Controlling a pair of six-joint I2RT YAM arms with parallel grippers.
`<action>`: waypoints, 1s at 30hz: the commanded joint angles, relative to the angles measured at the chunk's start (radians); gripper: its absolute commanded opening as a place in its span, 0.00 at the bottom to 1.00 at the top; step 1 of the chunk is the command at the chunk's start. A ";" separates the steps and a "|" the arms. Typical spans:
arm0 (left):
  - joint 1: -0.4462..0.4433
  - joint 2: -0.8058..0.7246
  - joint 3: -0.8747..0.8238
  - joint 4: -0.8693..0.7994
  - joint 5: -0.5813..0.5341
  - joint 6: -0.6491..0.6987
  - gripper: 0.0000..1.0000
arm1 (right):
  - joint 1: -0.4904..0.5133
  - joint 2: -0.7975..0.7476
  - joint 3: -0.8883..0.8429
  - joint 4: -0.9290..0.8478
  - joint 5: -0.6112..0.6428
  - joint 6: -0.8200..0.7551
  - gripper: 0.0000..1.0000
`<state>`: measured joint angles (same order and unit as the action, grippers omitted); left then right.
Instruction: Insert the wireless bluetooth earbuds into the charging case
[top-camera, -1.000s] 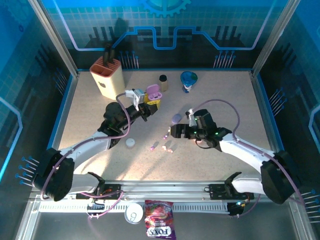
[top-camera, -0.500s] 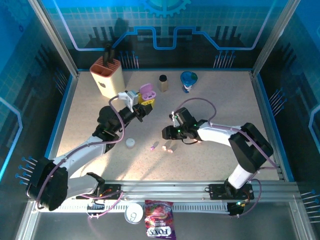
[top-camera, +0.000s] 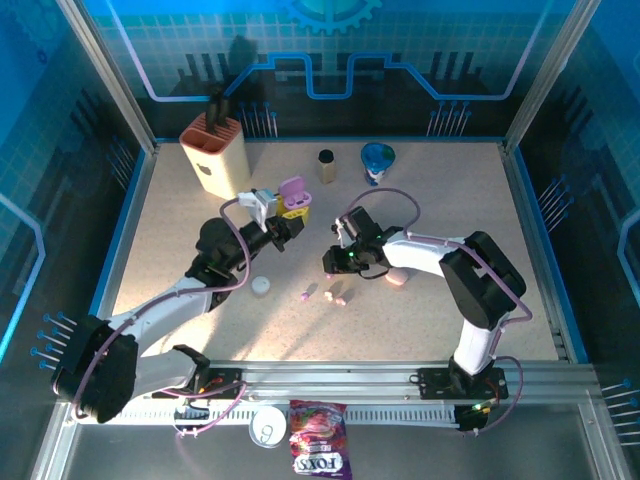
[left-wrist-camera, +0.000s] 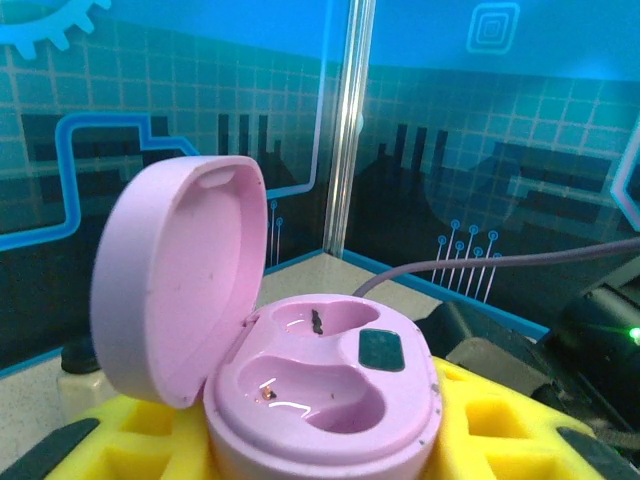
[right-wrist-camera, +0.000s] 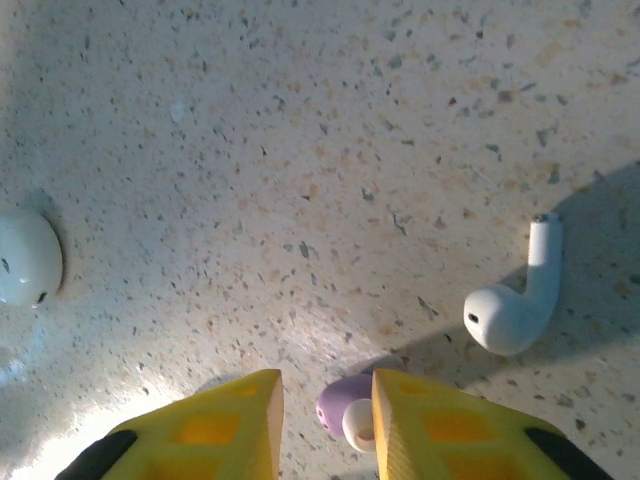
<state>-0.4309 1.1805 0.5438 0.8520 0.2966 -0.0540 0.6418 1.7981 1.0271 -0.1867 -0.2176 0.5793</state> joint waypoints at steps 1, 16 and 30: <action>0.006 -0.041 -0.030 0.049 0.029 -0.021 0.25 | -0.004 -0.007 -0.011 -0.040 -0.003 -0.024 0.24; 0.006 -0.039 -0.053 0.074 0.050 -0.035 0.27 | 0.047 -0.128 -0.140 0.003 0.040 0.006 0.21; 0.008 -0.056 -0.110 0.195 0.018 -0.071 0.27 | -0.014 -0.066 -0.048 -0.035 -0.149 -0.196 0.51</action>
<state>-0.4309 1.1492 0.4652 0.9478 0.3286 -0.0914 0.6418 1.6840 0.9207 -0.1814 -0.2737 0.4747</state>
